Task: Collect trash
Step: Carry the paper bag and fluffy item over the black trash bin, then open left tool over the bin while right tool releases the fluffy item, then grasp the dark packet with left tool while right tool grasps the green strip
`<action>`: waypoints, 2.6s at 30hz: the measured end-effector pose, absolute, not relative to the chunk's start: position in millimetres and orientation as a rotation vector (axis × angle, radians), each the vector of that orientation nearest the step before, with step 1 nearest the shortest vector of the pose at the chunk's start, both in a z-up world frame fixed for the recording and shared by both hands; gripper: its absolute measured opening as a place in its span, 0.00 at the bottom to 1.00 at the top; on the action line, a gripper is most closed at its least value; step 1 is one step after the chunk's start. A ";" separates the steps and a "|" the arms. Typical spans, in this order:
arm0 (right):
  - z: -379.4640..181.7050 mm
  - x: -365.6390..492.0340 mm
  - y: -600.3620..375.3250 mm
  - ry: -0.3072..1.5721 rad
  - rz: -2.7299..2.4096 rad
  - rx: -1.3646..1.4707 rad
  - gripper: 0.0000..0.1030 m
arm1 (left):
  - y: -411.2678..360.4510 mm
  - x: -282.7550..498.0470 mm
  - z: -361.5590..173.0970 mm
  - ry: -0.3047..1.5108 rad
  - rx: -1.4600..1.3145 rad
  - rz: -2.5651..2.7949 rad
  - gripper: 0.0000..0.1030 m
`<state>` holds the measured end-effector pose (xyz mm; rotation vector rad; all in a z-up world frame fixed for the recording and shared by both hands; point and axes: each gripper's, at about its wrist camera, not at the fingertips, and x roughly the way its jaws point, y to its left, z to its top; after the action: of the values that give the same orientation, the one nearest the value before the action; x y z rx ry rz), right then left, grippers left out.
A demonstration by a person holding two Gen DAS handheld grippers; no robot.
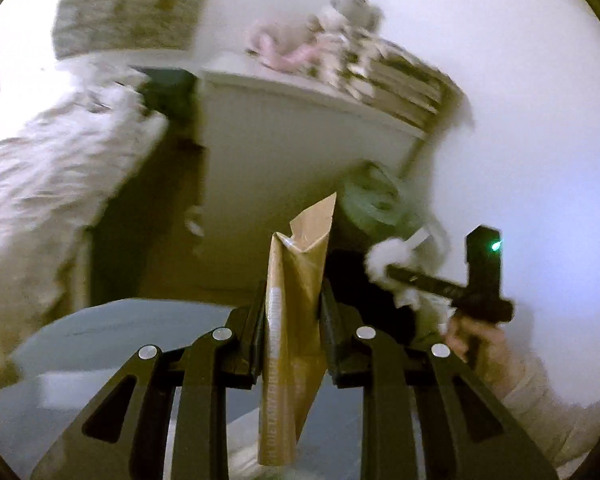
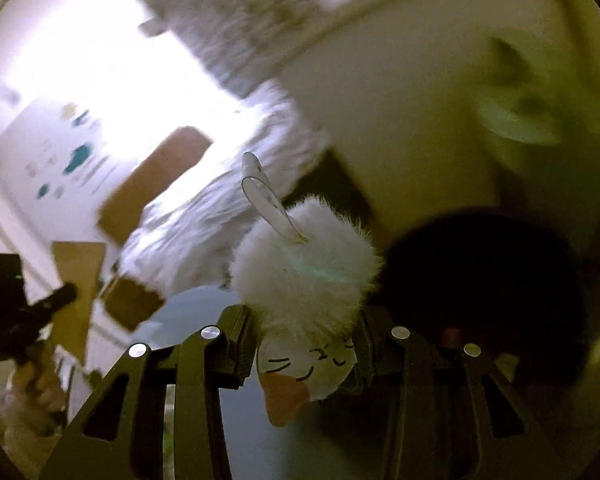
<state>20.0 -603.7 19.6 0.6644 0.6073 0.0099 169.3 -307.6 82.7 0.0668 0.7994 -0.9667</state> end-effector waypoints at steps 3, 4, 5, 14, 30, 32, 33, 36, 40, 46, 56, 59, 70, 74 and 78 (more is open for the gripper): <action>-4.7 18.0 -626.8 0.618 -0.049 0.732 0.39 | -368.7 170.0 61.4 0.866 0.073 -1.007 0.24; -12.2 17.3 -634.4 0.625 -0.076 0.749 0.39 | -386.3 169.7 52.6 0.891 0.077 -1.016 0.24; -17.5 19.5 -637.7 0.630 -0.092 0.749 0.39 | -402.3 170.2 44.5 0.914 0.078 -1.024 0.24; -46.5 26.6 -668.8 0.711 -0.174 0.786 0.39 | -507.8 180.0 -29.4 1.118 0.096 -1.051 0.24; -56.9 17.5 -676.1 0.766 -0.241 0.753 0.56 | -529.0 192.6 -71.6 1.243 0.086 -0.963 0.38; -56.5 16.9 -677.0 0.759 -0.254 0.751 0.60 | -526.5 191.0 -67.9 1.233 0.093 -0.951 0.63; -56.2 16.9 -676.7 0.755 -0.254 0.751 0.60 | -523.4 188.4 -61.6 1.212 0.093 -0.947 0.74; -55.2 19.4 -675.4 0.751 -0.260 0.733 0.60 | -513.6 181.9 -44.9 1.186 0.081 -0.960 0.76; -48.8 16.6 -669.5 0.728 -0.265 0.693 0.60 | -487.6 166.1 -8.0 1.134 0.032 -0.971 0.76; -26.1 7.5 -640.0 0.657 -0.213 0.598 0.60 | -401.9 122.1 66.7 0.975 -0.046 -0.969 0.83; 17.1 6.8 -499.3 0.678 0.260 0.454 0.60 | -158.7 72.5 79.8 0.861 -0.050 -0.711 0.86; 35.5 9.9 -440.0 0.711 0.435 0.399 0.60 | -107.0 63.4 53.8 0.927 -0.023 -0.660 0.86; 49.6 28.3 -258.4 0.919 0.760 -0.006 0.60 | -28.2 37.5 -4.3 1.014 -0.068 -0.627 0.86; 39.7 42.0 -233.6 0.970 0.719 -0.054 0.60 | -18.5 40.9 -17.8 1.035 -0.079 -0.589 0.85; 33.3 47.5 -232.5 1.002 0.701 0.003 0.44 | -11.5 39.2 -29.6 1.055 -0.099 -0.583 0.80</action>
<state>47.5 -232.5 33.3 0.0026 1.0025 0.7009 39.2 -11.5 -29.6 -0.0991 1.0549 -0.5826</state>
